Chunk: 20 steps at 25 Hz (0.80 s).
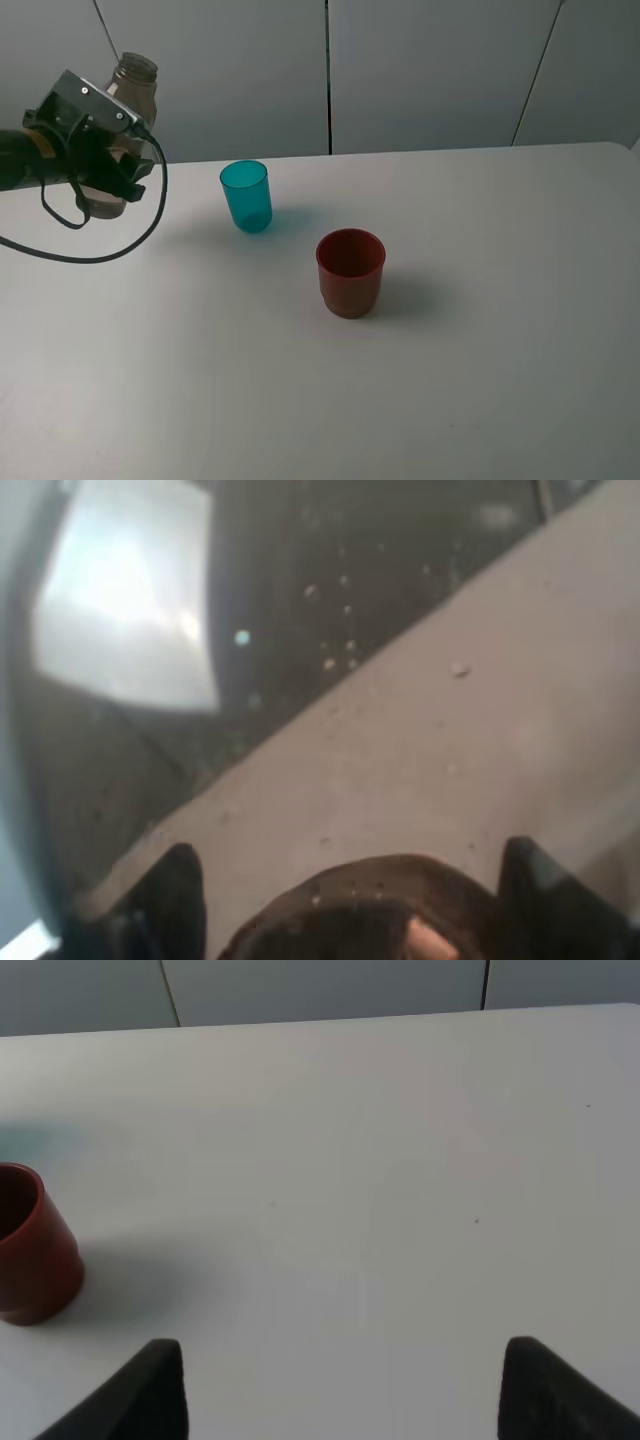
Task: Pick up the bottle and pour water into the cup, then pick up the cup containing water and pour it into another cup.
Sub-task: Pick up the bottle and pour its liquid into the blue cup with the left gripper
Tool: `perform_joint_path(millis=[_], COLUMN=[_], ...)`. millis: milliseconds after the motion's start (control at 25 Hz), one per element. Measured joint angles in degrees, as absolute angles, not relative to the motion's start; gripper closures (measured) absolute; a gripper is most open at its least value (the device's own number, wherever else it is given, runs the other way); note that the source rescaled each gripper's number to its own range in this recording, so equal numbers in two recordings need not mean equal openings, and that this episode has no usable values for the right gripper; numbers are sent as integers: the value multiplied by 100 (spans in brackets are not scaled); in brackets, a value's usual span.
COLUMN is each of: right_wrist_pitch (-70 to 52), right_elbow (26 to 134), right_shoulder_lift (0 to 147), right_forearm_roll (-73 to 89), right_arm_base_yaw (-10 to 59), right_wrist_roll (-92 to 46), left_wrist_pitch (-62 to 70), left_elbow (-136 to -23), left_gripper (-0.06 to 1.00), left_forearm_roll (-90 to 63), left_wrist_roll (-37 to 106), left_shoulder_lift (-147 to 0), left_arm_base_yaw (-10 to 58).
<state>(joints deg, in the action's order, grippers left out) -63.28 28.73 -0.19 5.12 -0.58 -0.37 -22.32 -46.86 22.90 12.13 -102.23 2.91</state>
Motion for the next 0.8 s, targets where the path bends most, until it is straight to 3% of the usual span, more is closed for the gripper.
perform_joint_path(millis=[360, 800], right_wrist_pitch=[-6328, -6328], right_elbow=[2873, 2873], right_shoulder_lift=[-19, -19], right_forearm_roll=[512, 512], right_arm_base_yaw=[-58, -58], right_wrist_roll=[-37, -37], left_wrist_pitch=[-1307, -641], left_elbow=[-4986, -5059], left_gripper=[94, 94], left_forearm_roll=[2569, 2776], left_wrist_roll=[1213, 1236], left_shoulder_lift=[-10223, -10223], left_arm_base_yaw=[919, 1009])
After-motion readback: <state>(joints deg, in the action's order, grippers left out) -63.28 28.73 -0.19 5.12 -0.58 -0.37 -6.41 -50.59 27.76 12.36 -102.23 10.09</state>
